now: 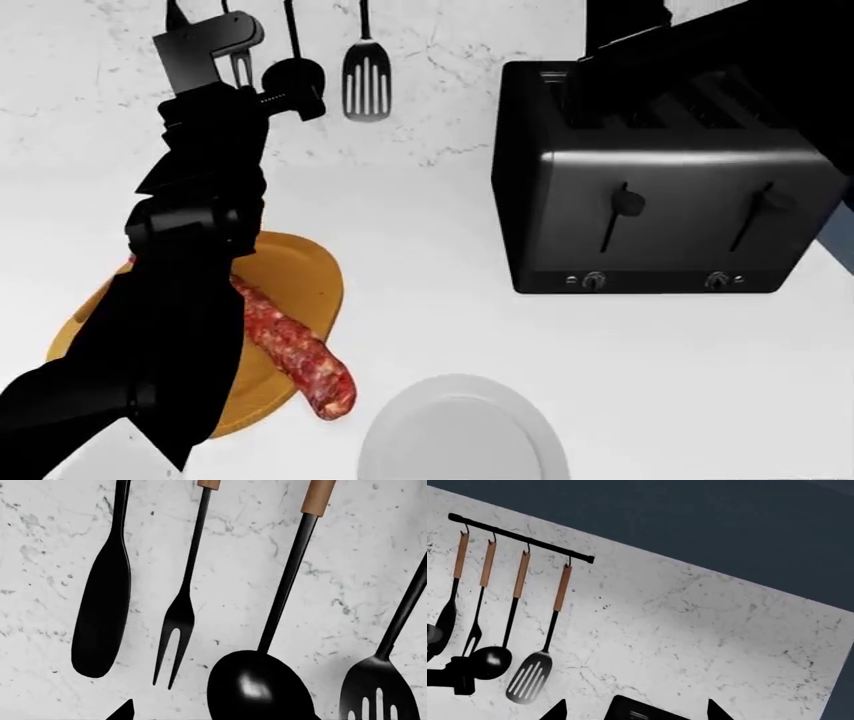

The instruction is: Pick the salami from the plate and place it on the cutting board. Then pick the condiment bottle from the cabinet and place it next to the cutting board.

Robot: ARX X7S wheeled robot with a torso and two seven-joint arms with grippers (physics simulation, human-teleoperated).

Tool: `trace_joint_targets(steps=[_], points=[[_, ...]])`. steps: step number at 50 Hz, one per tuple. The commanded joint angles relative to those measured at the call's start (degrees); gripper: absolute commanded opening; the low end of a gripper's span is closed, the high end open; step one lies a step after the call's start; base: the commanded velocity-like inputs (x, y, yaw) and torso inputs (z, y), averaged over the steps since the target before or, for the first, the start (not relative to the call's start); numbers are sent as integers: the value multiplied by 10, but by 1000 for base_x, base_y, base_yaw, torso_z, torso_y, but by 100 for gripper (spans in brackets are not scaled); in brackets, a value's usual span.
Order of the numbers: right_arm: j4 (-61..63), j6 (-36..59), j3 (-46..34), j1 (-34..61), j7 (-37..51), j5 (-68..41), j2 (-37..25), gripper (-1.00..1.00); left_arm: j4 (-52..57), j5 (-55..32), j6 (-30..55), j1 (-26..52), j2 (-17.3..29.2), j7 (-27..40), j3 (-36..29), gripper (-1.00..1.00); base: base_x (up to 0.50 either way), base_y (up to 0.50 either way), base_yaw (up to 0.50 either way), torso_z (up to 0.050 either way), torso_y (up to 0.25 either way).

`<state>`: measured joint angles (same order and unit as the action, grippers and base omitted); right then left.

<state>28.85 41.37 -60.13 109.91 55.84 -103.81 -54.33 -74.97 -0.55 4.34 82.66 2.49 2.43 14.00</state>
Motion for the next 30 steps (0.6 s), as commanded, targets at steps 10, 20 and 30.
trace_joint_targets(steps=[10, 20, 30], points=[[-19, -38, 33, 7, 7, -26, -4, 100, 0, 2, 6, -1, 1, -7, 5, 100, 0, 0, 0, 0, 0], [-27, -47, 42, 46, 118, -86, 15, 100, 0, 1, 10, -5, -1, -10, 8, 100, 0, 0, 0, 0, 0], [9, -86, 64, 85, 213, -145, 46, 100, 0, 2, 12, -14, -1, -11, 13, 100, 0, 0, 0, 0, 0]])
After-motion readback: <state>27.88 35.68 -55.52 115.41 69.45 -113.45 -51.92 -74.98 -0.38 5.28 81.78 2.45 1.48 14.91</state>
